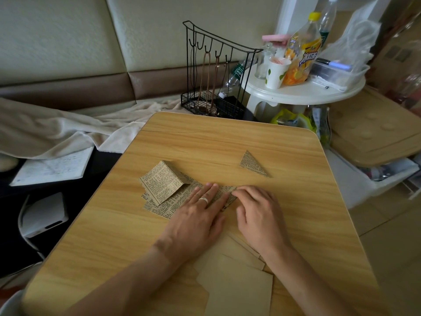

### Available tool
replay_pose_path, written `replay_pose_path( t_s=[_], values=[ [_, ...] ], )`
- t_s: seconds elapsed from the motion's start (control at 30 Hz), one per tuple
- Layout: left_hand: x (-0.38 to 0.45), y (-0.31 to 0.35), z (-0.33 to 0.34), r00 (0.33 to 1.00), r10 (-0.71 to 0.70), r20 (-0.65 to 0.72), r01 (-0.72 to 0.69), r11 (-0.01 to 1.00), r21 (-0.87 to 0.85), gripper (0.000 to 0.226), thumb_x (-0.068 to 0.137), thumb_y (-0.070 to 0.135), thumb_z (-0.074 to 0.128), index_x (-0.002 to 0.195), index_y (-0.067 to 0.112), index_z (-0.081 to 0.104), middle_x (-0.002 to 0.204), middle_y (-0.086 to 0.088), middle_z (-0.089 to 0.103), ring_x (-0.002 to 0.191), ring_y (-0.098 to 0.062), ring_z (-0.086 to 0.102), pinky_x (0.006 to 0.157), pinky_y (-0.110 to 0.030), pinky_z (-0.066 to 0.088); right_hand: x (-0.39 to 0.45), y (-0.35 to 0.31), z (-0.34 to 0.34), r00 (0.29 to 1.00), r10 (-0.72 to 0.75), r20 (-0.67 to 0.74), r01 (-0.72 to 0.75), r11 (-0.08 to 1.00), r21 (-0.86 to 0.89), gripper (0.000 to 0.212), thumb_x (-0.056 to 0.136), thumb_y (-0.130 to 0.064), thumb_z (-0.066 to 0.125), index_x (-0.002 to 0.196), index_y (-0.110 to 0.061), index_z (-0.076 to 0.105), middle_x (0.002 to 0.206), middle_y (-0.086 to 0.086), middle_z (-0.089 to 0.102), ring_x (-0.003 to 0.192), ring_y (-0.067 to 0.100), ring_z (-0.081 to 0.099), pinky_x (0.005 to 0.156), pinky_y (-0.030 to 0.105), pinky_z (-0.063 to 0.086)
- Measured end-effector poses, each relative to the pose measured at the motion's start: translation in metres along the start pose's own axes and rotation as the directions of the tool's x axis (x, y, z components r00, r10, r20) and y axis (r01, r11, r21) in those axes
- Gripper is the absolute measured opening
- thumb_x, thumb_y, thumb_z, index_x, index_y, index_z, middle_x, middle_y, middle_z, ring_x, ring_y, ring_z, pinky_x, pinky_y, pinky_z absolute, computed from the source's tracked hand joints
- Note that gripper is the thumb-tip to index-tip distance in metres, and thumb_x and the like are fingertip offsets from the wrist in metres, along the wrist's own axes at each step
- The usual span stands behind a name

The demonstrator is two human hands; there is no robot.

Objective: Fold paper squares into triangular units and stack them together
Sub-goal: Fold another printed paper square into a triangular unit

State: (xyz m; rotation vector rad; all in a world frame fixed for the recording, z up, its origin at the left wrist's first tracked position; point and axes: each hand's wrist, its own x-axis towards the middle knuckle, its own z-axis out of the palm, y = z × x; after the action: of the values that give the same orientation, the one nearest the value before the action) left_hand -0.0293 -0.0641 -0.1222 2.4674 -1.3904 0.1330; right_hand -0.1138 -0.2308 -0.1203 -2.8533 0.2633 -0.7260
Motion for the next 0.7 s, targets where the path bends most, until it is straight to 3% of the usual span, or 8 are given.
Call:
replay_pose_path(
  t_s=[0.2, 0.33, 0.47, 0.7],
  values=[
    [0.0079, 0.0014, -0.0062, 0.994, 0.103, -0.032, -0.103, 0.995, 0.006, 0.049, 0.098, 0.034, 0.051, 0.140, 0.010, 0.060, 0.137, -0.006, 0.062, 0.132, -0.025, 0.055, 0.110, -0.042, 0.046, 0.0023, -0.0012, 0.0041, 0.998, 0.041, 0.042, -0.039, 0.998, -0.042, 0.037, 0.082, -0.008, 0.065, 0.118, -0.009, 0.074, 0.116, 0.000, 0.067, 0.106, 0.024, 0.064, 0.086, 0.041, 0.054],
    [0.0060, 0.0060, -0.0030, 0.999, 0.038, -0.036, -0.040, 0.998, -0.038, 0.052, 0.099, 0.034, 0.048, 0.141, 0.005, 0.056, 0.137, -0.008, 0.057, 0.130, -0.025, 0.053, 0.103, -0.041, 0.051, -0.0009, -0.0002, 0.0052, 0.999, 0.030, 0.027, -0.028, 0.997, -0.071, 0.032, 0.085, -0.012, 0.060, 0.114, -0.009, 0.074, 0.111, 0.000, 0.067, 0.103, 0.024, 0.063, 0.085, 0.041, 0.052],
    [0.0063, 0.0079, -0.0055, 0.995, 0.038, -0.094, -0.037, 0.999, 0.010, 0.045, 0.093, 0.034, 0.053, 0.129, 0.009, 0.065, 0.120, -0.005, 0.061, 0.113, -0.024, 0.058, 0.092, -0.040, 0.053, -0.0021, -0.0021, 0.0038, 0.999, -0.016, 0.033, 0.018, 0.999, -0.043, 0.031, 0.088, -0.014, 0.050, 0.109, -0.013, 0.073, 0.112, -0.001, 0.066, 0.104, 0.022, 0.062, 0.087, 0.040, 0.051],
    [0.0003, 0.0077, -0.0037, 0.985, 0.010, -0.170, -0.014, 1.000, -0.022, 0.037, 0.089, 0.021, 0.062, 0.121, 0.005, 0.071, 0.113, -0.008, 0.068, 0.105, -0.027, 0.064, 0.092, -0.040, 0.056, -0.0035, 0.0007, 0.0049, 1.000, -0.025, 0.016, 0.025, 1.000, 0.012, 0.035, 0.087, -0.014, 0.049, 0.108, -0.013, 0.077, 0.113, -0.003, 0.070, 0.104, 0.021, 0.066, 0.086, 0.041, 0.053]
  ],
)
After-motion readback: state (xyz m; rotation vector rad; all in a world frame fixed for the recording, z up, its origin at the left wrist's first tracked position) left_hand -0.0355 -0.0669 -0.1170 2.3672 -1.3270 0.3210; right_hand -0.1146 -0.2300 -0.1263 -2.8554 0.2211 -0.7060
